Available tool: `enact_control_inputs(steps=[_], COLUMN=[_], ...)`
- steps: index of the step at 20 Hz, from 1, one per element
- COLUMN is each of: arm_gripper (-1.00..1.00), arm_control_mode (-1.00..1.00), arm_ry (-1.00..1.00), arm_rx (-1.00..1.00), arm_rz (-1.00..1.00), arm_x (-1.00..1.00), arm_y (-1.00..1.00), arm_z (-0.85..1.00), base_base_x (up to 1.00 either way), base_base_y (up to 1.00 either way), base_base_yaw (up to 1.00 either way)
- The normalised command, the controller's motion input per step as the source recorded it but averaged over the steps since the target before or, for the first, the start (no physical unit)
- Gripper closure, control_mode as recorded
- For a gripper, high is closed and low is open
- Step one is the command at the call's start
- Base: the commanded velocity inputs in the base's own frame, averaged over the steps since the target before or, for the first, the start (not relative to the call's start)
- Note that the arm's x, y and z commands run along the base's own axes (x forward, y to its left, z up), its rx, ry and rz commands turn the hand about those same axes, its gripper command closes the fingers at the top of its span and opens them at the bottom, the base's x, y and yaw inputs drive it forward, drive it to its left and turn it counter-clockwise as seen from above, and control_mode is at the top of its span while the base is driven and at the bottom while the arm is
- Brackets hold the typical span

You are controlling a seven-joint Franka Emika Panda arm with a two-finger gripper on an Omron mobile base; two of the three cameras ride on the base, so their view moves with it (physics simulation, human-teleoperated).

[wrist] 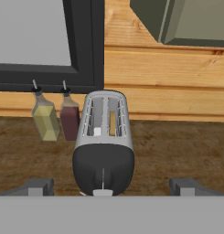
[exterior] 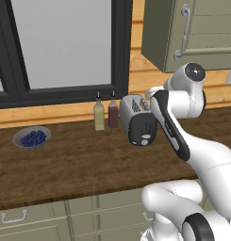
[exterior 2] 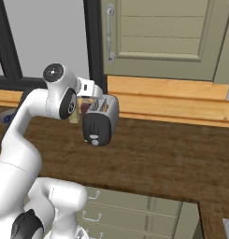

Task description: Start the toaster. Once the lever pops up, take the bread to the plate on the dining counter.

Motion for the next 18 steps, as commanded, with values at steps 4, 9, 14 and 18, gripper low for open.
enact_control_inputs(steps=[4, 9, 14, 18], arm_gripper=[-1.0, -1.0, -1.0, -1.0], arm_control_mode=[-1.0, -1.0, -1.0, -1.0], arm_ry=[0.0, 0.0, 0.0, 0.0], arm_rx=[0.0, 0.0, 0.0, 0.0], arm_rz=[0.0, 0.0, 0.0, 0.0], arm_x=[0.0, 0.0, 0.0, 0.0], arm_y=[0.0, 0.0, 0.0, 0.0], arm_z=[0.0, 0.0, 0.0, 0.0], base_base_x=[0.0, 0.0, 0.0, 0.0], base_base_y=[0.0, 0.0, 0.0, 0.0], base_base_yaw=[0.0, 0.0, 0.0, 0.0])
